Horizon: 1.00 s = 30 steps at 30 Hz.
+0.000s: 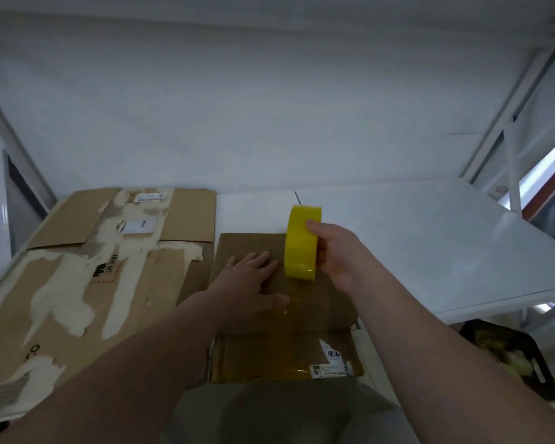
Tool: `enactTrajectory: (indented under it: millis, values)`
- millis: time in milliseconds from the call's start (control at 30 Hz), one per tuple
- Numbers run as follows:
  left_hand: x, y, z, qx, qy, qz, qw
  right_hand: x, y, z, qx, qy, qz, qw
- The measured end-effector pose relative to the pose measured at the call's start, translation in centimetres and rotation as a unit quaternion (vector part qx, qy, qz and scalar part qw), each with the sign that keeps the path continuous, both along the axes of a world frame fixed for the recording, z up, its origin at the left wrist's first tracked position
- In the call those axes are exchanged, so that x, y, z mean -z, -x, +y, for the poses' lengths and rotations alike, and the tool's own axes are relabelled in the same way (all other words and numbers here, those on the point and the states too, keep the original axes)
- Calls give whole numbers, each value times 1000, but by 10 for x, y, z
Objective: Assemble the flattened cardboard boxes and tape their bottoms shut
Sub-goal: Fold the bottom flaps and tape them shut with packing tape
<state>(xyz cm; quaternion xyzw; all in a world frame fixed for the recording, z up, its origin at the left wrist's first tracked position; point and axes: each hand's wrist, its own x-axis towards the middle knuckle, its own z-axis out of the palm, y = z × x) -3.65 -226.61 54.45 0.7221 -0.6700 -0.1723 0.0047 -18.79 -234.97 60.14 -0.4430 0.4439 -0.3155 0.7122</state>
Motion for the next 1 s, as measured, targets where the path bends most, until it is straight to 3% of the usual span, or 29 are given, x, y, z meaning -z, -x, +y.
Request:
enactTrajectory:
  millis: [67,133,167,233,267,367,533,700,867,1000]
  values:
    - [-6,5,1,-58,79,104,990,3,-7,-1,2,-3,5,1000]
    - [-16,15,4,-181,169,229,941,3,-8,-4,18,-23,-16,999]
    - [-22,20,5,-251,175,324,895,3,-8,-5,24,-30,-24,999]
    - [-34,31,6,-344,125,529,766,4,-7,-5,20,-28,-27,999]
    - [-38,34,6,-373,102,592,707,5,-8,-4,16,-22,-25,999]
    - [-48,35,4,-444,92,655,605,8,-10,1,12,-7,-17,1000]
    - [-58,43,7,-459,33,712,531,8,-17,11,25,7,-18,1000]
    - [-59,49,8,-489,35,719,493,11,-20,19,37,41,-4,998]
    - [-58,41,2,-508,37,696,506,14,-18,28,30,117,47,992]
    - [-54,26,5,-519,25,682,515,28,-5,28,112,113,62,985]
